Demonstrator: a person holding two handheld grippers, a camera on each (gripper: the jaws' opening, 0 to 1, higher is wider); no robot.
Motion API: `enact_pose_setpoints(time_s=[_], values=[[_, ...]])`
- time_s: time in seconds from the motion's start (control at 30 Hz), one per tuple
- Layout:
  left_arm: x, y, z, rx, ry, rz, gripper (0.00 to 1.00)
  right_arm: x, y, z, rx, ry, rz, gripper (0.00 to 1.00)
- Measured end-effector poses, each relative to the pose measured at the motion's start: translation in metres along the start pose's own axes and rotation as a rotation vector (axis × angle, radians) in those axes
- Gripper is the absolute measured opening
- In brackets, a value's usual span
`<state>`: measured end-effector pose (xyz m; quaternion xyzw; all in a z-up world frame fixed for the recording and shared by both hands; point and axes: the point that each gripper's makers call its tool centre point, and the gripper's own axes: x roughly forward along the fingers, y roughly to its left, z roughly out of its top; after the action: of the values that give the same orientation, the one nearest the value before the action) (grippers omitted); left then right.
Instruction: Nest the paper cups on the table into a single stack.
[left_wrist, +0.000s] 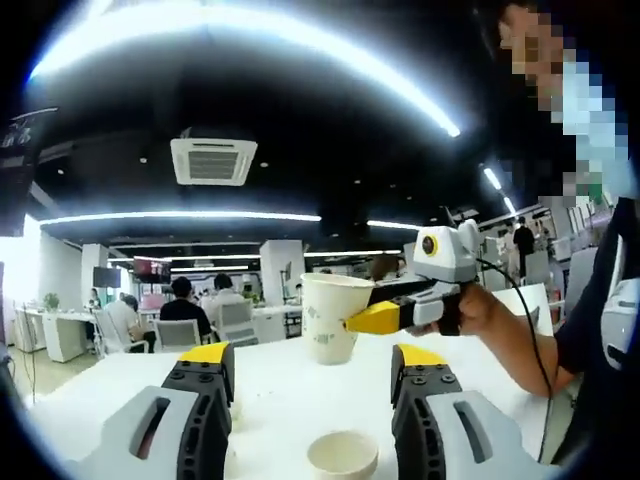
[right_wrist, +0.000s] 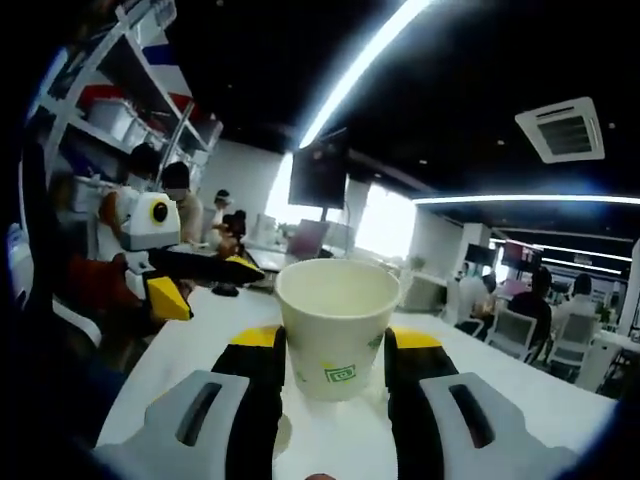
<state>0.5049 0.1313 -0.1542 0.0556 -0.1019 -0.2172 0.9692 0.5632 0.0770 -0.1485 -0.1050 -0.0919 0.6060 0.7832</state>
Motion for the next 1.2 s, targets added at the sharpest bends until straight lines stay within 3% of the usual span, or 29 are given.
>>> enact_pose_setpoints(time_s=[0.2,0.37,0.83,1.2], values=[[0.019,-0.004,0.011,0.022,-0.004,-0.033,0.66,0.003,0.008,-0.003,-0.01,0.017,0.029,0.41],[0.026,-0.005,0.009,0.008,0.018,-0.063,0.63,0.004,0.016,-0.004,-0.028,0.028,0.064,0.41],[0.034,-0.02,0.002,0.023,0.051,-0.153,0.54,0.005,0.035,-0.014,-0.034,0.066,0.165,0.41],[0.035,-0.018,-0.002,0.033,0.06,-0.156,0.5,0.007,0.043,-0.019,-0.038,0.083,0.201,0.41]])
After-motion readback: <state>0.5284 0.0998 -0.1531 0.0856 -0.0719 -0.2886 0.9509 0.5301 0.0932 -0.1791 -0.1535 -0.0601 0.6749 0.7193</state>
